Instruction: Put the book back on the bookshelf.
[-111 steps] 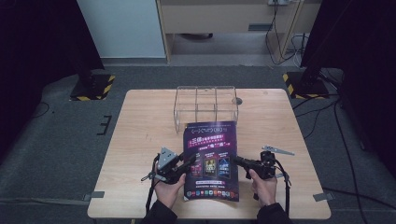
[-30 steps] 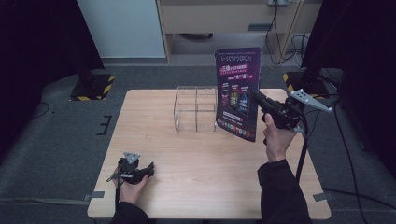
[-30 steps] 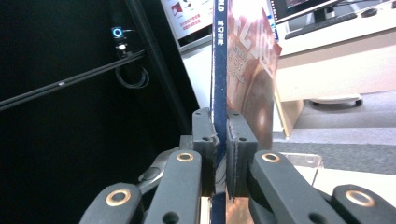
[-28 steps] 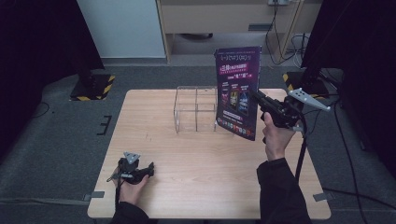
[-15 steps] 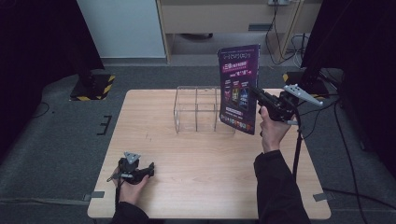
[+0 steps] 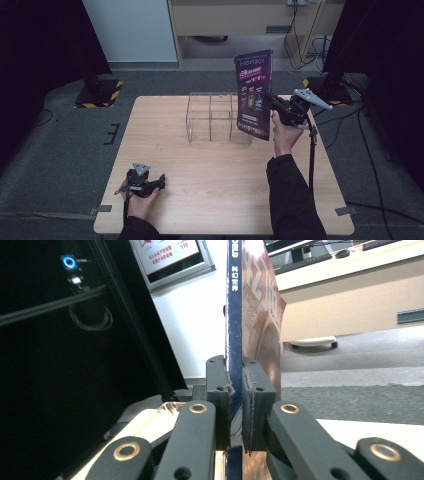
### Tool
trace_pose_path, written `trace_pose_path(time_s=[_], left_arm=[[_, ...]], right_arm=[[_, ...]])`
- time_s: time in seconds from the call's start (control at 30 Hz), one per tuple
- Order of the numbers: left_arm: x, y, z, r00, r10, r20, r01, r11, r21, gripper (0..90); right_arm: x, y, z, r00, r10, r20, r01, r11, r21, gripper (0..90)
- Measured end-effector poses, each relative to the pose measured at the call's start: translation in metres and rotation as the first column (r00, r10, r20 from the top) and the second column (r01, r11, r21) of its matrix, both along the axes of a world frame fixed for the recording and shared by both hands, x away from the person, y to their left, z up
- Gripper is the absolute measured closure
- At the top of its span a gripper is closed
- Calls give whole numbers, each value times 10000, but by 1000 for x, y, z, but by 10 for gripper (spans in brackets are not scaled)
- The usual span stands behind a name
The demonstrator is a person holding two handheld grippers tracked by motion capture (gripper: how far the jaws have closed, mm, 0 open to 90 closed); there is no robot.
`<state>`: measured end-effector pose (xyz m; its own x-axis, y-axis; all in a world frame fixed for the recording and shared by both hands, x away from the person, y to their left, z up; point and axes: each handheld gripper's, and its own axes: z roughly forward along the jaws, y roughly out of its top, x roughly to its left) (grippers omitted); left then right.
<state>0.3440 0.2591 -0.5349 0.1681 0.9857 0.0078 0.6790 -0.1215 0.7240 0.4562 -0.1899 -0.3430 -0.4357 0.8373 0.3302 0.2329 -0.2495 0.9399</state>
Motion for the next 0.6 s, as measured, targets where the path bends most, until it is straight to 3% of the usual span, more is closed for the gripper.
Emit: trace_pose_path(time_s=[0.27, 0.6], left_arm=[[0, 0, 0, 10000, 0, -1, 0, 10000, 1, 153], [0, 0, 0, 10000, -3, 0, 3, 10000, 0, 153]], right_arm=[[5, 14, -9, 9996, -232, 138, 240, 9981, -565, 847], [8, 25, -29, 9991, -416, 74, 421, 9951, -900, 847]])
